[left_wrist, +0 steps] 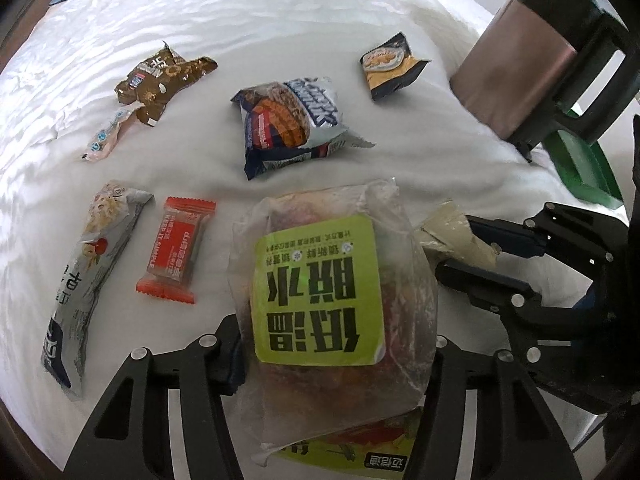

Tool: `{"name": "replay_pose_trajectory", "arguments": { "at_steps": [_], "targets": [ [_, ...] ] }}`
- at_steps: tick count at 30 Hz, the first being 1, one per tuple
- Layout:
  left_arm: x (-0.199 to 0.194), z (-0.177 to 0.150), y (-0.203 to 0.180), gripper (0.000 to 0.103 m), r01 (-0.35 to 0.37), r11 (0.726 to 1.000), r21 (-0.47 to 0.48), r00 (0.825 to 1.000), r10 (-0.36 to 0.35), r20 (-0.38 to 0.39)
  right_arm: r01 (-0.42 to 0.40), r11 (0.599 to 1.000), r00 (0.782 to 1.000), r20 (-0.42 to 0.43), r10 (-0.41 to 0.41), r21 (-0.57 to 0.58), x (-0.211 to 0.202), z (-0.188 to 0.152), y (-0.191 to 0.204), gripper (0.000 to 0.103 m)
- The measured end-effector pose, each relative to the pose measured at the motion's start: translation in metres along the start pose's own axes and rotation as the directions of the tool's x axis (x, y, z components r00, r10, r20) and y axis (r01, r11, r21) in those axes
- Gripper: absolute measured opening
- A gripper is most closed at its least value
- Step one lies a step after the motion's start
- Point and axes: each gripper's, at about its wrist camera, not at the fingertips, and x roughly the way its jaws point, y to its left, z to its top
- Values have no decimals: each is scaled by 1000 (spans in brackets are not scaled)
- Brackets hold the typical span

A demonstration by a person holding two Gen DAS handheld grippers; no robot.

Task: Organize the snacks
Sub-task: 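Grasp the clear bread bag with the left tool while the right tool grasps the beige packet, then carry the bread bag and beige packet over the green tray with both tools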

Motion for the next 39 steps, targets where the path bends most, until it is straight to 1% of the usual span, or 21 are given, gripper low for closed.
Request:
{"name": "replay_pose_trajectory", "arguments": {
  "at_steps": [4,9,12,16,19,22,25,28,29,33,36,39],
  "targets": [
    [-15,-3,-4,51,10,1000,4,1000,-10,24,14,1000,999,49,-16,28,-23,-1,4,83],
    [-37,-8,-9,51,-1,1000,31,998,0,58,28,997,993,113,-36,65,-56,-4,12,83],
    [-48,-11,-17,51,5,999,51,998,-8,69,44,995,989,137,-55,86,-75,-12,14,83],
    [-55,-13,-43,51,17,994,105,997,-25,77,62,986,982,166,-88,153,-102,-31,6,83],
    [-53,-11,-75,51,39,986,162,996,-51,70,89,972,976,175,-129,215,-125,-53,-6,83],
    [-48,-16,-100,51,88,976,200,995,-96,29,130,952,970,164,-180,277,-147,-78,-20,83],
    [-35,-20,-116,51,130,971,201,991,-128,-27,182,925,960,143,-240,332,-172,-107,-37,83],
    [-20,-22,-128,51,125,968,219,992,-114,-62,239,886,945,115,-307,398,-194,-134,-58,83],
    [-17,-21,-130,51,116,967,225,992,-104,-66,260,868,937,105,-332,424,-203,-144,-67,83],
    [-16,-16,-147,51,89,965,246,996,-79,-51,308,822,916,85,-392,479,-226,-168,-94,83],
    [-21,-9,-173,51,83,958,273,996,-78,-31,327,806,905,83,-418,493,-235,-176,-115,83],
    [-32,-1,-207,51,114,943,311,993,-115,-15,339,799,896,87,-435,497,-240,-179,-134,83]
  ]
}}
